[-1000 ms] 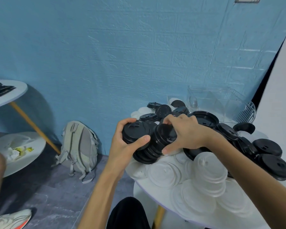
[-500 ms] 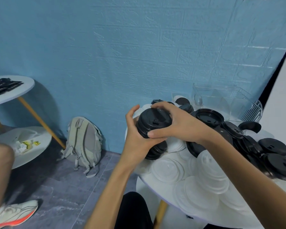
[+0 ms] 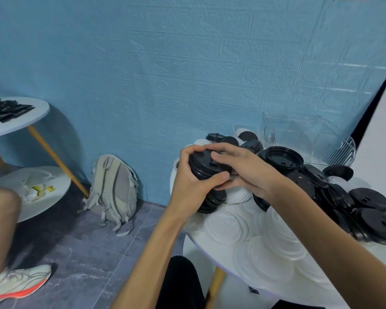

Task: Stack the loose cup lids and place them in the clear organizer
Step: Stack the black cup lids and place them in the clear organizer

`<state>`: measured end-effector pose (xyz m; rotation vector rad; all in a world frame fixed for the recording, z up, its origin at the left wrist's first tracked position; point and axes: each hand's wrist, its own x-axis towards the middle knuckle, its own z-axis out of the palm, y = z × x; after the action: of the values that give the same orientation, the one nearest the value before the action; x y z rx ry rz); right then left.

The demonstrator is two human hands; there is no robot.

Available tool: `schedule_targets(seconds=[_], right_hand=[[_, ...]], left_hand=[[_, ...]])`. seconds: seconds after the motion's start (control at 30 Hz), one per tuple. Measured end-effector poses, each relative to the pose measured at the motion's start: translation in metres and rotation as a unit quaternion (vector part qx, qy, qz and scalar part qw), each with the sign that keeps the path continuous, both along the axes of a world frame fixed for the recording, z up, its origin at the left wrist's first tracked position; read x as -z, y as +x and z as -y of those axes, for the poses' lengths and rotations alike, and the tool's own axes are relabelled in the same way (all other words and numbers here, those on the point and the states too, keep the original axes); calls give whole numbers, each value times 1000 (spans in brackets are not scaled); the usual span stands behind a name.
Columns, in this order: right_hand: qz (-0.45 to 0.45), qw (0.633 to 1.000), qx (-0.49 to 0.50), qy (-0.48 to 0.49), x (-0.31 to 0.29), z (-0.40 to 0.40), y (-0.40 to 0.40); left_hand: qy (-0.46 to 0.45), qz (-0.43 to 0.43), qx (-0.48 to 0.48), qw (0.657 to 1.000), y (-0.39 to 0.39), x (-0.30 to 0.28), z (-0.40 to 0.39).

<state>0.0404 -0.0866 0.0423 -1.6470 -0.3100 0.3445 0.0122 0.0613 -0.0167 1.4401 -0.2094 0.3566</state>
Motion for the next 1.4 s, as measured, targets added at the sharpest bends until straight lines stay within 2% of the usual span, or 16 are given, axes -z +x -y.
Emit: schedule_targets(seconds=[0.17, 0.23, 0.27, 0.33, 0.37, 0.5, 0.6, 0.77, 1.0, 1.2, 1.27, 1.4], right_hand=[[-7, 999, 30, 11, 5, -9, 1], [3, 998, 58, -35, 10, -10, 6], [44, 992, 74, -94, 13, -8, 9], [150, 955, 78, -242, 19, 0, 16], [176, 936, 58, -298, 19, 4, 16], [172, 874, -55, -451, 13, 12, 9], [222, 823, -95, -514, 16, 5, 6], [251, 769, -101, -579, 30, 1, 15], [286, 763, -38, -578, 30, 2, 16], [287, 773, -5, -566, 29, 10, 13], [278, 787, 1, -551, 25, 14, 11], [257, 847, 32, -465, -1, 30, 7]], left_hand=[[-8, -17, 0, 1000, 3, 1, -4], [-16, -21, -6, 1000, 2, 1, -9], [-24, -23, -13, 999, 2, 2, -12], [-41, -26, -29, 998, 1, 4, -20], [-47, -29, -37, 998, 1, 5, -25], [-45, -40, -63, 996, 1, 8, -34], [-29, -46, -69, 996, 1, 11, -35], [-16, -52, -58, 997, 2, 14, -35], [-16, -55, -49, 997, 4, 19, -35], [-9, -64, -43, 997, 2, 23, -33], [-11, -63, -41, 997, 2, 23, -32], [-8, -54, -33, 998, 3, 21, -29]])
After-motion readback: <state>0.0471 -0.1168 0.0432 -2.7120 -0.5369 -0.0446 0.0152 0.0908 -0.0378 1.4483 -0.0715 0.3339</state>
